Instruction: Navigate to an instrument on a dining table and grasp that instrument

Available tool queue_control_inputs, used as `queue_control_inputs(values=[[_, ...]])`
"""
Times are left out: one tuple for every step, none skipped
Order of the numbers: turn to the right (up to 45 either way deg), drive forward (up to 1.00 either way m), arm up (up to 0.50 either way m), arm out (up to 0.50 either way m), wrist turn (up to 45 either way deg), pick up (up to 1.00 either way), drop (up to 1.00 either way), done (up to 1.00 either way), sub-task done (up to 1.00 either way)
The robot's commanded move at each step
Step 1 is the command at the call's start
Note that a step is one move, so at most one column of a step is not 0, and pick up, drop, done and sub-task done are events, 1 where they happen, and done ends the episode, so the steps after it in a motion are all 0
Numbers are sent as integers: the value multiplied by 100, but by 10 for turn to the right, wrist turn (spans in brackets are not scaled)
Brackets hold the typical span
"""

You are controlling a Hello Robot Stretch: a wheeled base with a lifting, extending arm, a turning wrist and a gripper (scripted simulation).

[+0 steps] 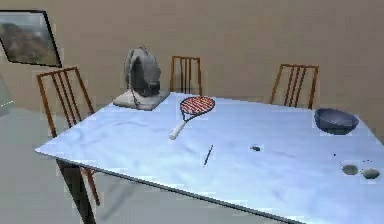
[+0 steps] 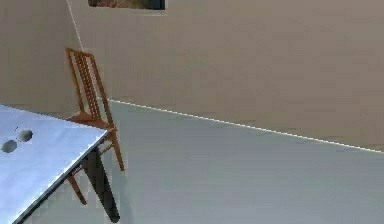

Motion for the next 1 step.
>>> queue_control_inputs(values=[[450,0,0,0,0,0,0,0,0]])
